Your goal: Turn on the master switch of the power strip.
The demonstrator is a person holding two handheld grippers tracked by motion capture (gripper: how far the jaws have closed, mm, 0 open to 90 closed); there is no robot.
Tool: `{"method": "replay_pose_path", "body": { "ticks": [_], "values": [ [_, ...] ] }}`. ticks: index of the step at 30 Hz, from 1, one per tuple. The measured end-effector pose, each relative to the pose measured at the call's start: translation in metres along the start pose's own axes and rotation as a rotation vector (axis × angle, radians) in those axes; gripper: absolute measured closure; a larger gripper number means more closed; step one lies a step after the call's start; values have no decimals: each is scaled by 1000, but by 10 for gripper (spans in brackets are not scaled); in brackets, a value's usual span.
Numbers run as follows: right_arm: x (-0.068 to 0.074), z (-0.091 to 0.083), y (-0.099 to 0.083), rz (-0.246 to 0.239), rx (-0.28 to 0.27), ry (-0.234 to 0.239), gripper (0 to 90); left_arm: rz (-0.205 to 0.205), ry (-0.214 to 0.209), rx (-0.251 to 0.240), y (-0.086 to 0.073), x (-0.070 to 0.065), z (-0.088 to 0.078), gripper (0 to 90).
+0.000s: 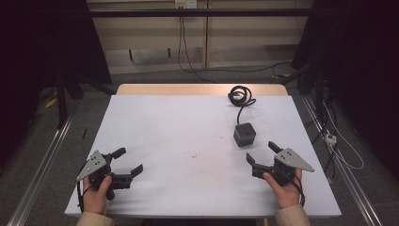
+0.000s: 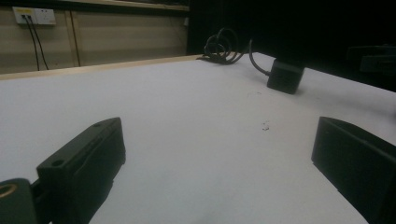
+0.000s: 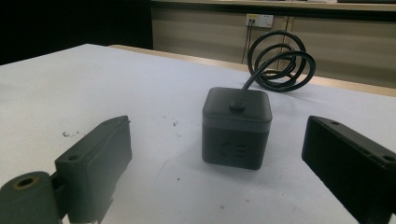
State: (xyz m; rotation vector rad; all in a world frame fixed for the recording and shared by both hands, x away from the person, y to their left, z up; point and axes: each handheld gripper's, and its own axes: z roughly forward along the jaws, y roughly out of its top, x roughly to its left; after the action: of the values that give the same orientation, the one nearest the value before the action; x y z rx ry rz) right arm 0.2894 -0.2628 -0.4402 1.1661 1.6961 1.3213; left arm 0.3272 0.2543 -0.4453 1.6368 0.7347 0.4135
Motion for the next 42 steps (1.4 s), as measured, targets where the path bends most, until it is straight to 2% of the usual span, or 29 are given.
{"method": "replay_pose_path", "body": {
  "ticks": [15, 42],
  "values": [
    [-6, 15, 5, 1, 15, -20, 107, -2, -12, -5, 0, -1, 2, 23],
    [-12, 26, 12, 8, 6, -39, 131, 4, -22, -2, 0, 0, 3, 23]
  ]
}}
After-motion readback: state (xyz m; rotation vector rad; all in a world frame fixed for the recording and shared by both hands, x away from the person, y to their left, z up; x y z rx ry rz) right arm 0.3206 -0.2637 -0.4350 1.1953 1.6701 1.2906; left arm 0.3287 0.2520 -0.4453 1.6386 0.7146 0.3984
